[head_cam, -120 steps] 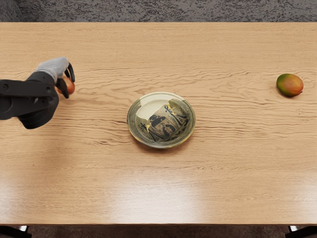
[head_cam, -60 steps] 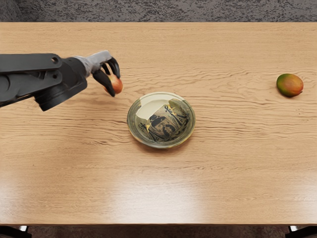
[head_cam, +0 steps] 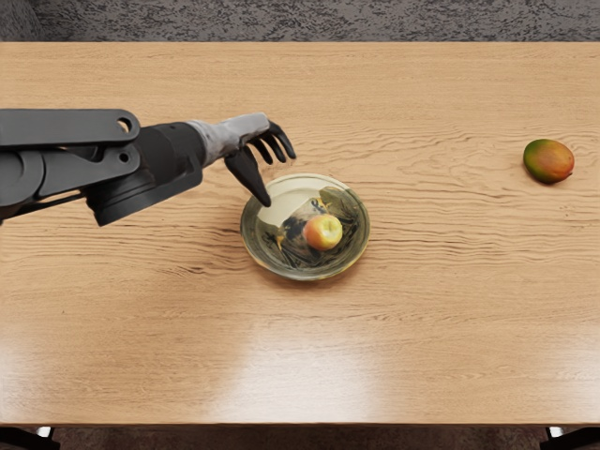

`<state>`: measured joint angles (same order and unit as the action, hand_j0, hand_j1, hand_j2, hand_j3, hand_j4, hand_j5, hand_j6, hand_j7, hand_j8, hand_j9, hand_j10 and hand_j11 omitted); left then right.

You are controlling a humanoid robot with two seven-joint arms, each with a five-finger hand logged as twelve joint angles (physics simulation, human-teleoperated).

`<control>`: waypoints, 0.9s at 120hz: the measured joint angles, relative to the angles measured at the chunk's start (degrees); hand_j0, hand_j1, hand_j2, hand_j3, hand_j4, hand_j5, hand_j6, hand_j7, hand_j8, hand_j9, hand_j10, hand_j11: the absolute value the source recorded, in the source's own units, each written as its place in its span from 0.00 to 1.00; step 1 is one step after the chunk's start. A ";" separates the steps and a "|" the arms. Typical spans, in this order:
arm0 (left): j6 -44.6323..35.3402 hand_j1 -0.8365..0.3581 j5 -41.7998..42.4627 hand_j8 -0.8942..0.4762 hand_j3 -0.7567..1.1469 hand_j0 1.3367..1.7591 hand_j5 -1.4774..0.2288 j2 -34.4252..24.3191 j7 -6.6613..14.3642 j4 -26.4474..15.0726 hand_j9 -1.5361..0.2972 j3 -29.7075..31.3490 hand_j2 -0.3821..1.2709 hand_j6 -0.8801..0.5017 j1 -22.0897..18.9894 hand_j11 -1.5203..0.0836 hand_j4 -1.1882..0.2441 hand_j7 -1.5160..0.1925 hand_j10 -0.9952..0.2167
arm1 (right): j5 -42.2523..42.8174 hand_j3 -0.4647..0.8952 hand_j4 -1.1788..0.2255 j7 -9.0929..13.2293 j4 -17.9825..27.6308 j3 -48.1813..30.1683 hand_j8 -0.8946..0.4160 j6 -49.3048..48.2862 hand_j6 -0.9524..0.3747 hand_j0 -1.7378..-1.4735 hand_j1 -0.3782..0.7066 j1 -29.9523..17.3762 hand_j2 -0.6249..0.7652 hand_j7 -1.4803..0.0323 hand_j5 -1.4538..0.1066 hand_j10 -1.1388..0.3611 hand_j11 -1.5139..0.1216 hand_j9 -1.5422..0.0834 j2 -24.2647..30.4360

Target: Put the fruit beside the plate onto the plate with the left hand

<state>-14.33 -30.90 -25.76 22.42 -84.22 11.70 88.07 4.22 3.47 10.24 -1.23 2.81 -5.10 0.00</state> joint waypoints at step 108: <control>49.31 0.74 35.53 0.47 0.40 0.76 0.67 -23.02 0.24 27.33 0.66 -22.13 0.26 0.46 -22.16 0.74 0.65 0.70 0.61 | 0.00 0.34 0.82 -0.03 0.03 0.00 0.66 0.00 0.70 0.30 0.06 0.00 0.45 0.96 0.91 0.74 0.91 0.93 0.00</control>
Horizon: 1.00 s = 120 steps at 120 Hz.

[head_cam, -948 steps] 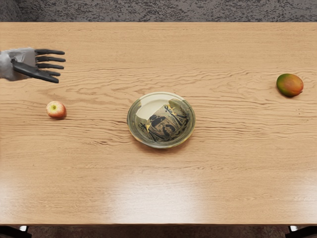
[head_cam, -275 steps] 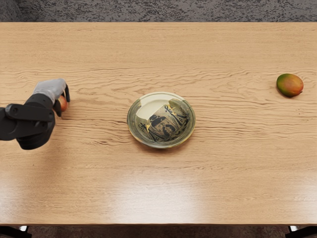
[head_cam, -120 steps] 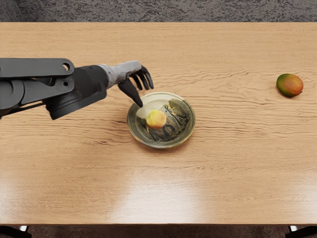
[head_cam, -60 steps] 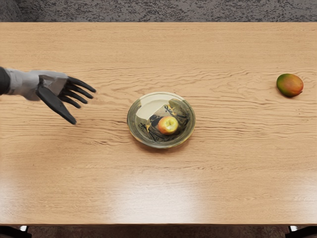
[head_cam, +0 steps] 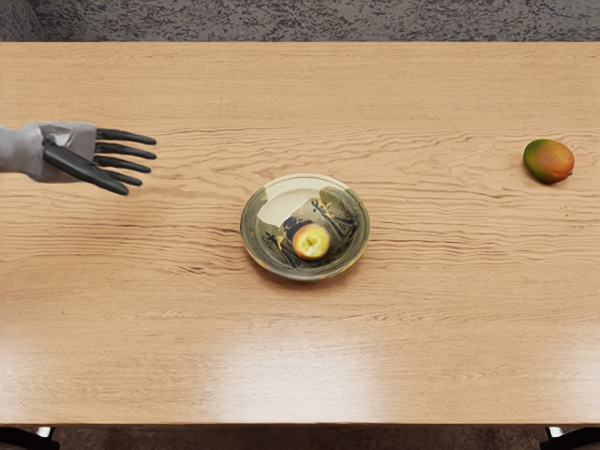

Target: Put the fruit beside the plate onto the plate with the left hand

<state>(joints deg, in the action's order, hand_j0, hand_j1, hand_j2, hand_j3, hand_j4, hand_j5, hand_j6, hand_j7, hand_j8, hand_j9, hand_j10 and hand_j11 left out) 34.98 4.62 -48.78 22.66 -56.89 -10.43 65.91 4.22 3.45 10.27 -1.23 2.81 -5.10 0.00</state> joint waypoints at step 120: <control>0.06 0.74 0.38 0.47 0.40 0.76 0.68 0.00 0.02 0.20 0.66 0.00 0.26 0.46 0.00 0.75 0.66 0.70 0.62 | 0.00 0.34 0.82 -0.02 0.01 0.00 0.66 0.00 0.70 0.30 0.06 0.00 0.45 0.96 0.91 0.74 0.91 0.93 0.00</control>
<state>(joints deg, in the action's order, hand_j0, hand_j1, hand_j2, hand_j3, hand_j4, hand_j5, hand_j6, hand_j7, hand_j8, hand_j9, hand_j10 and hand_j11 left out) 35.03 5.01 -48.78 22.68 -56.69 -10.43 65.91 4.22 3.43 10.28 -1.23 2.81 -5.10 0.00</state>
